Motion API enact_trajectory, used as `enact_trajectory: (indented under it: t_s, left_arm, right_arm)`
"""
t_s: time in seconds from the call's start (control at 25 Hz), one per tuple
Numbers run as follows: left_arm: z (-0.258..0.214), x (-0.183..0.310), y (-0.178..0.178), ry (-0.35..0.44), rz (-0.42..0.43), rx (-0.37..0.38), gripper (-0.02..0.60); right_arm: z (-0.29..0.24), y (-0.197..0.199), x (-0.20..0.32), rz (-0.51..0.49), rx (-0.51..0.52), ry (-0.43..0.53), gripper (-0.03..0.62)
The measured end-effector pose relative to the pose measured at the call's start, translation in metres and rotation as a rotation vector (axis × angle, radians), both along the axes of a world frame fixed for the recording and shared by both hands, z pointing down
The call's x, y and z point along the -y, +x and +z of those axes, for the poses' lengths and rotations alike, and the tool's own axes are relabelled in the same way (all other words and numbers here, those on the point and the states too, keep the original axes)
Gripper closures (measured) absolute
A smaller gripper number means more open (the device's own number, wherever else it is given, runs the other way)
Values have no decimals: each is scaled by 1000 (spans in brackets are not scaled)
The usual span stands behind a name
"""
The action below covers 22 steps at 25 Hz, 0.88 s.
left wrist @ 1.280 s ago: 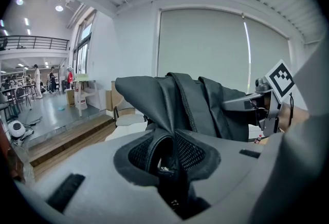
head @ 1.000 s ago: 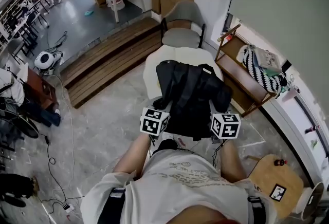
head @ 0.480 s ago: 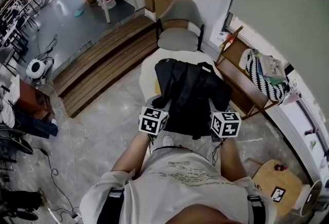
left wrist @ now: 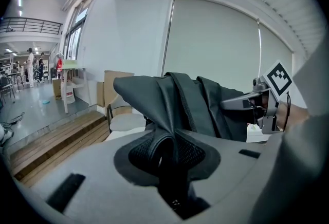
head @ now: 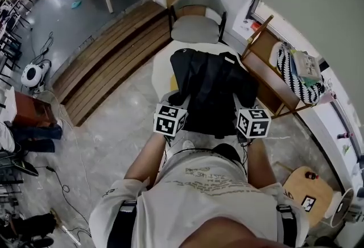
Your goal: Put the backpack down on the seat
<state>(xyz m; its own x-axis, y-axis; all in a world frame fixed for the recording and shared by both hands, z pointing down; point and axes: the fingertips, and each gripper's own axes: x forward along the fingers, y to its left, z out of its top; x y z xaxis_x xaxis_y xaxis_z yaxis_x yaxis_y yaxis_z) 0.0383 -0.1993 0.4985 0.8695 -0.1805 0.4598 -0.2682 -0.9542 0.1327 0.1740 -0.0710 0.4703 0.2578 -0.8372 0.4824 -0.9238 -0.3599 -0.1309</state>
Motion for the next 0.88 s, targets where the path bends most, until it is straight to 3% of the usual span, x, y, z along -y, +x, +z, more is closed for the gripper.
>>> enact_trajectory:
  t_s: [0.36,0.88]
  left_arm:
    - [25,19,26,-38,-76,31,483]
    - [102,18,106,-163,-248,129,483]
  right_arm:
    - [21,35,31,-94,29,-36,529]
    - [97,136,63,-317,121,-161,529]
